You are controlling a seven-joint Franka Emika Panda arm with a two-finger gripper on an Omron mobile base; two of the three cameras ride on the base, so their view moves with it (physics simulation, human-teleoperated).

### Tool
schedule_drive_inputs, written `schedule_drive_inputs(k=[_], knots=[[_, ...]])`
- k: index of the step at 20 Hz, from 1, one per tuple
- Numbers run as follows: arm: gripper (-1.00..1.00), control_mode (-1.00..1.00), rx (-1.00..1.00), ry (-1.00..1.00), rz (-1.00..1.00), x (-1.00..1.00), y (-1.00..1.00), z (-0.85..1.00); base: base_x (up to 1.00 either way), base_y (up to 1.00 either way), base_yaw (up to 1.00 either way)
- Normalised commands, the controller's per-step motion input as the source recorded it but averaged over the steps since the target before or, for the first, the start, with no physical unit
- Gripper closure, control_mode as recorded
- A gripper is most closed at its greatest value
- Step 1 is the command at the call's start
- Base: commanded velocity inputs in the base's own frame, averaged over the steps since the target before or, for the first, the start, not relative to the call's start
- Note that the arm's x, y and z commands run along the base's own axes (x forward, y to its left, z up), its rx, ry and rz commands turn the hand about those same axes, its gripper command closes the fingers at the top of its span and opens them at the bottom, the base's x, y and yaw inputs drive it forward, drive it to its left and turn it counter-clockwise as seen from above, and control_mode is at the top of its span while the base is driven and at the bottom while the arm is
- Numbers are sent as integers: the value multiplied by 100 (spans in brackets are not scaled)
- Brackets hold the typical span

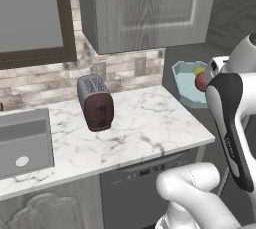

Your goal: Take the onion and lemon wedge out of the freezer and place them in the tupperware container on the counter. Then put the tupperware containing the vegetables back in the freezer.

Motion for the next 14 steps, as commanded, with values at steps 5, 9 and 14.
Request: schedule_drive_inputs(k=[5,9,14], knots=[[100,-100,0,0,0,0,0,0,0,0,0],[100,-100,0,0,0,-1,0,0,0,0,0],[100,100,0,0,0,-9,0,0,-6,0,0]])
